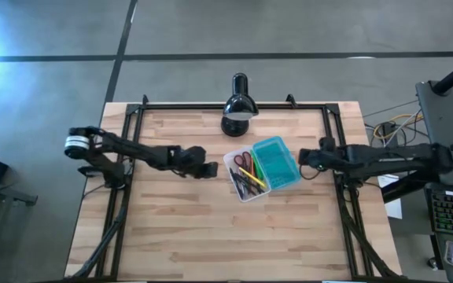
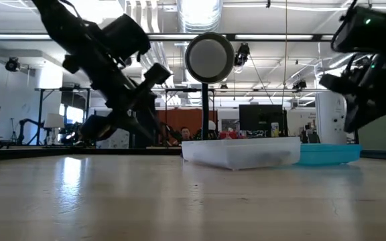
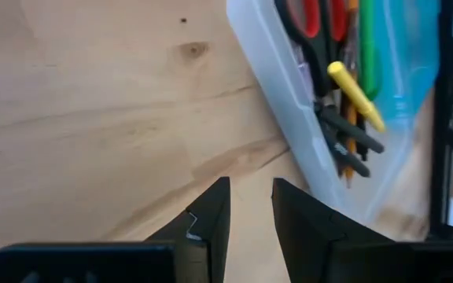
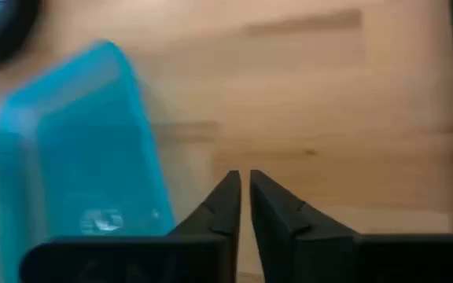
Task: Pick & place school supplies into a supply box
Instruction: Close the supply box, then adjust the supply box
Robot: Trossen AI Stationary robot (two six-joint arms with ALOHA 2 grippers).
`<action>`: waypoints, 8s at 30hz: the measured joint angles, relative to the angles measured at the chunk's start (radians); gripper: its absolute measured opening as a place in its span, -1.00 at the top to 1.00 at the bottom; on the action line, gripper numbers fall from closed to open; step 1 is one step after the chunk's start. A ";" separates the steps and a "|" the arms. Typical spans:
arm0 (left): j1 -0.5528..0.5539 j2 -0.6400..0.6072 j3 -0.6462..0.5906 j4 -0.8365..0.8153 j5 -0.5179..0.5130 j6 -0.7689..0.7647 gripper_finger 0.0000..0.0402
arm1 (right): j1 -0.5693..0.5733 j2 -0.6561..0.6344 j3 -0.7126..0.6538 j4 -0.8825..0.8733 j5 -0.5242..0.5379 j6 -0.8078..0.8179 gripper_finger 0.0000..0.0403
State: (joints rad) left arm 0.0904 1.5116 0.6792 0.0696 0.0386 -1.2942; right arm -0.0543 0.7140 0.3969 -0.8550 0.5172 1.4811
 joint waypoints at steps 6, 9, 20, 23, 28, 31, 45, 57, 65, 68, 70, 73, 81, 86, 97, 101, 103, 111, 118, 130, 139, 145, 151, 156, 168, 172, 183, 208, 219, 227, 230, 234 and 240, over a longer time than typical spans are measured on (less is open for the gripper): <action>0.000 0.093 0.055 -0.001 0.032 -0.010 0.60 | -0.155 0.130 -0.052 0.145 -0.172 -0.132 0.96; 0.000 0.125 0.083 0.000 0.056 -0.010 0.60 | -0.241 0.182 -0.087 0.283 -0.231 -0.198 0.96; 0.000 0.197 0.109 -0.001 0.053 -0.002 0.60 | -0.464 0.342 -0.132 0.593 -0.466 -0.429 0.96; 0.000 0.208 0.112 0.004 0.052 -0.006 0.60 | -0.465 0.360 -0.108 0.597 -0.492 -0.486 0.96; 0.002 0.208 0.120 0.007 0.013 -0.005 0.60 | -0.464 0.390 -0.063 0.603 -0.541 -0.546 0.96; 0.008 0.208 0.126 0.010 0.002 -0.005 0.60 | -0.462 0.404 -0.044 0.603 -0.565 -0.573 0.96; 0.016 0.209 0.150 0.012 -0.022 0.019 0.60 | -0.464 0.362 0.071 0.596 -0.604 -0.620 0.96; 0.017 0.209 0.150 0.012 -0.024 0.035 0.60 | -0.404 0.365 0.211 0.609 -0.719 -0.630 0.96; 0.020 0.209 0.152 0.020 -0.049 0.037 0.60 | -0.280 0.409 0.302 0.617 -0.746 -0.632 0.96; 0.020 0.209 0.152 0.021 -0.048 0.037 0.60 | -0.218 0.490 0.308 0.702 -0.733 -0.607 0.96; 0.020 0.209 0.152 0.019 -0.047 0.037 0.60 | -0.180 0.557 0.306 0.787 -0.727 -0.586 0.96; 0.020 0.209 0.152 0.017 -0.044 0.037 0.60 | -0.140 0.645 0.297 0.896 -0.727 -0.542 0.96; 0.017 0.208 0.152 0.005 -0.039 0.055 0.60 | -0.118 0.725 0.300 0.989 -0.747 -0.512 0.96; 0.017 0.208 0.152 0.005 -0.037 0.064 0.60 | -0.120 0.634 0.301 0.927 -0.692 -0.589 0.96; -0.031 0.217 0.176 0.188 0.001 0.058 0.60 | -0.064 0.338 0.254 0.305 -0.518 -0.579 0.96; -0.061 0.310 0.291 0.181 0.005 0.082 0.60 | -0.001 0.349 0.187 0.309 -0.512 -0.489 0.96; -0.071 0.391 0.384 0.183 0.022 0.117 0.60 | 0.015 0.350 0.156 0.317 -0.510 -0.464 0.96; -0.075 0.709 0.803 0.081 0.081 0.290 0.60 | 0.024 0.335 0.122 0.325 -0.511 -0.433 0.96; -0.061 0.842 0.981 0.017 0.076 0.323 0.60 | 0.024 0.331 0.117 0.307 -0.509 -0.437 0.96; -0.038 0.811 0.996 -0.085 0.045 0.345 0.60 | 0.024 0.332 0.110 0.323 -0.514 -0.439 0.96; -0.073 0.757 0.979 -0.111 -0.045 0.389 0.60 | 0.024 0.333 0.107 0.334 -0.527 -0.441 0.96; -0.041 0.782 0.977 -0.078 -0.014 0.378 0.60 | 0.025 0.334 0.105 0.354 -0.513 -0.417 0.96; -0.023 0.806 0.976 -0.041 0.009 0.367 0.60 | 0.025 0.333 0.104 0.352 -0.507 -0.418 0.96; -0.021 0.808 0.973 -0.044 0.005 0.378 0.60 | 0.025 0.333 0.098 0.361 -0.510 -0.420 0.96; -0.019 0.878 1.017 0.024 -0.007 0.356 0.60 | 0.026 0.340 0.089 0.410 -0.533 -0.408 0.96; -0.018 0.881 1.044 0.000 -0.011 0.402 0.60 | 0.025 0.362 0.091 0.396 -0.533 -0.416 0.96; -0.051 0.830 1.048 -0.161 -0.073 0.491 0.60 | 0.028 0.316 0.094 0.286 -0.488 -0.473 0.96; -0.071 0.737 1.017 -0.325 -0.143 0.566 0.60 | 0.027 0.225 0.217 -0.039 -0.230 -0.644 0.18; -0.075 0.698 0.926 -0.299 -0.141 0.529 0.60 | 0.030 0.095 0.283 -0.366 -0.152 -0.496 0.24; -0.075 0.677 0.917 -0.283 -0.142 0.533 0.60 | 0.029 0.181 0.217 -0.327 -0.192 -0.412 0.39; -0.079 0.673 0.917 -0.299 -0.142 0.532 0.60 | 0.030 0.261 0.197 -0.282 -0.258 -0.419 0.42; -0.096 0.651 0.916 -0.343 -0.143 0.527 0.60 | 0.030 0.351 0.195 -0.137 -0.282 -0.458 0.41; -0.133 0.572 0.828 -0.372 -0.223 0.475 0.60 | 0.030 0.376 0.244 0.100 -0.359 -0.549 0.37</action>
State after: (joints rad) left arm -0.0422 2.0834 1.5072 -0.3023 -0.1844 -0.8196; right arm -0.0238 1.0899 0.6410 -0.7551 0.1582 0.9319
